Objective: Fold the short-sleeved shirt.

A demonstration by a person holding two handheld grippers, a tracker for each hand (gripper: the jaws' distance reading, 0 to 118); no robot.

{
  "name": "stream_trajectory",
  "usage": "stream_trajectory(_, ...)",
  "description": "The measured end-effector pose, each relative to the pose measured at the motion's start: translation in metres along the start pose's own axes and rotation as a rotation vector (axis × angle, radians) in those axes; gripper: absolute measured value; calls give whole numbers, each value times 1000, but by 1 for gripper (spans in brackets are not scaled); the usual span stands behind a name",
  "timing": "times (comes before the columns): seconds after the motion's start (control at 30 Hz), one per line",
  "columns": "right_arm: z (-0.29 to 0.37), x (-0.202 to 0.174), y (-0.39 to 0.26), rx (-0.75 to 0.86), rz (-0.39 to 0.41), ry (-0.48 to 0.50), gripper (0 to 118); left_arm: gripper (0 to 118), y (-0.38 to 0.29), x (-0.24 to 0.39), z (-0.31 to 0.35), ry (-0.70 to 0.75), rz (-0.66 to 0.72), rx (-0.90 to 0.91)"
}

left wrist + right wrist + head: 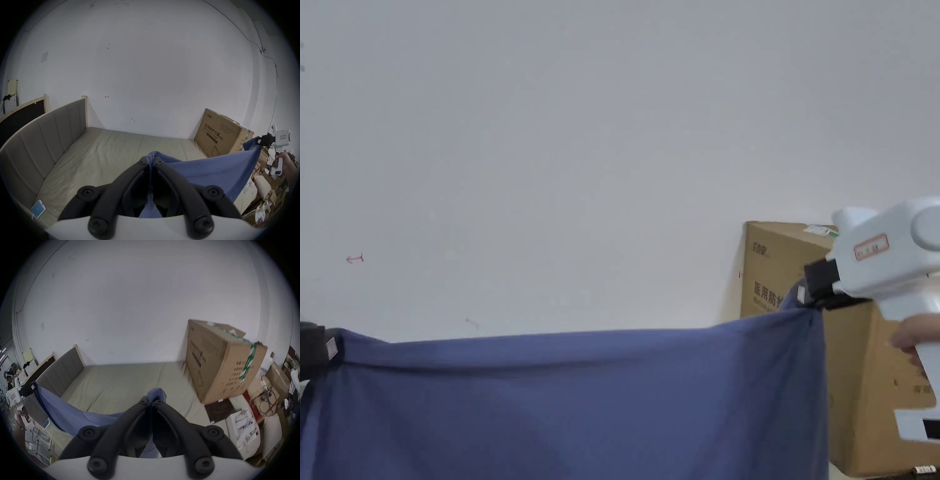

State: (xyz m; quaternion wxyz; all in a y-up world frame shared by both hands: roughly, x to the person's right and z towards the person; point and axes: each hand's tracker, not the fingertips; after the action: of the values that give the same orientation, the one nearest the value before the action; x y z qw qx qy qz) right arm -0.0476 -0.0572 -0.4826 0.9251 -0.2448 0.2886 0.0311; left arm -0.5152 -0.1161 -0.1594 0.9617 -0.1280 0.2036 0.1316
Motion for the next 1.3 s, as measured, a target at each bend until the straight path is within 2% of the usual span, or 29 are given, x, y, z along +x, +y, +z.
stream_trajectory(0.1,-8,-2,40,49,-7,-20,0,3,28,5,-23,0,11,20)
stream_trajectory(0.2,-24,-1,80,92,-54,-47,0,3,56,12,-49,6,3,51)
stream_trajectory(0.37,-53,-9,131,220,10,-127,0,3,98,18,-102,14,2,106)
stream_trajectory(0.47,-73,-8,156,289,-44,-117,0,3,120,21,-135,31,0,157)
stream_trajectory(0.67,-109,-15,180,447,-15,-219,0,3,143,33,-190,59,-13,279)
stream_trajectory(0.83,-142,-18,166,474,10,-256,0,3,134,35,-225,78,-19,322)
stream_trajectory(0.97,-188,-9,105,447,3,-268,0,3,84,24,-257,93,11,240)
stream_trajectory(1.03,-217,0,47,364,-82,-260,0,3,36,15,-273,102,34,147)
stream_trajectory(1.1,-250,10,-26,215,-158,-211,0,3,-26,4,-285,114,71,16)
stream_trajectory(1.13,-262,15,-61,153,-185,-207,0,3,-55,-1,-288,121,92,-42)
stream_trajectory(1.2,-288,29,-162,-77,-232,-225,0,3,-134,-18,-290,115,136,-197)
stream_trajectory(1.3,-290,47,-292,-332,-229,-220,0,3,-238,-37,-263,141,139,-384)
